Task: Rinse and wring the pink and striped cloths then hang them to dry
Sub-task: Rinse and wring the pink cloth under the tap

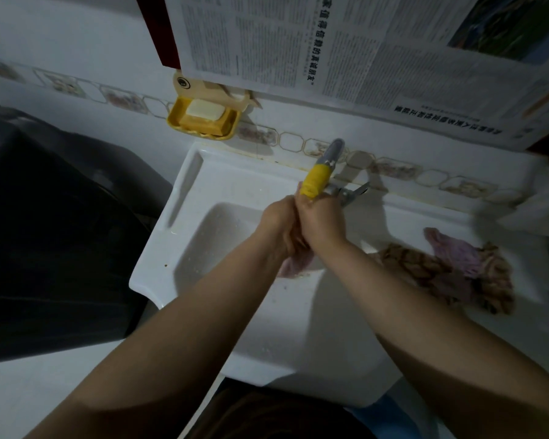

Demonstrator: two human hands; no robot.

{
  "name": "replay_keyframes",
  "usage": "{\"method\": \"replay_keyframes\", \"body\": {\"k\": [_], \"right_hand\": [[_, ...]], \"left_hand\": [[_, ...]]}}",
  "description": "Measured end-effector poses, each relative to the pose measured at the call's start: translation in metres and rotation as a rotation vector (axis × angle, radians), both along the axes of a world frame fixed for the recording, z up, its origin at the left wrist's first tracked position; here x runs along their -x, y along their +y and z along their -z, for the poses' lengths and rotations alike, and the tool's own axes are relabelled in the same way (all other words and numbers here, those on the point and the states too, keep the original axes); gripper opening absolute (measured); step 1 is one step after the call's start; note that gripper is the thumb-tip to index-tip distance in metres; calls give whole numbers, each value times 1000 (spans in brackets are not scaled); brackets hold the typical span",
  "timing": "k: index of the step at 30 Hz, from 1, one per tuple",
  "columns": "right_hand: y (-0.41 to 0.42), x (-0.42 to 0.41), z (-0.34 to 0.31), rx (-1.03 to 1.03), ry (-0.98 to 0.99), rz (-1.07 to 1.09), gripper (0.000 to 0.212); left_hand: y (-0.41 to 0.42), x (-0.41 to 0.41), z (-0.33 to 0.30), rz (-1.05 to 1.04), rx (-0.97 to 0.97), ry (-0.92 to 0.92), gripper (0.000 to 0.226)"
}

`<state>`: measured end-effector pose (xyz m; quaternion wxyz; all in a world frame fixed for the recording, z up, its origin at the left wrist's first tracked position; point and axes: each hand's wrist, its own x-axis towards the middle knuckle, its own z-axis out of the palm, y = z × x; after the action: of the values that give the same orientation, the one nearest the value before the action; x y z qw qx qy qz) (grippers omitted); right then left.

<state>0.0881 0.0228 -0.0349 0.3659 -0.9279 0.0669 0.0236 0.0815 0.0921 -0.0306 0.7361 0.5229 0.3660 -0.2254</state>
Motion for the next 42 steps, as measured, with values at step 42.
{"method": "replay_keyframes", "body": {"k": [42], "right_hand": [[7,-6,16,-248,138,155,44]], "left_hand": [[4,-2,21,64,-140,-37,55]]}}
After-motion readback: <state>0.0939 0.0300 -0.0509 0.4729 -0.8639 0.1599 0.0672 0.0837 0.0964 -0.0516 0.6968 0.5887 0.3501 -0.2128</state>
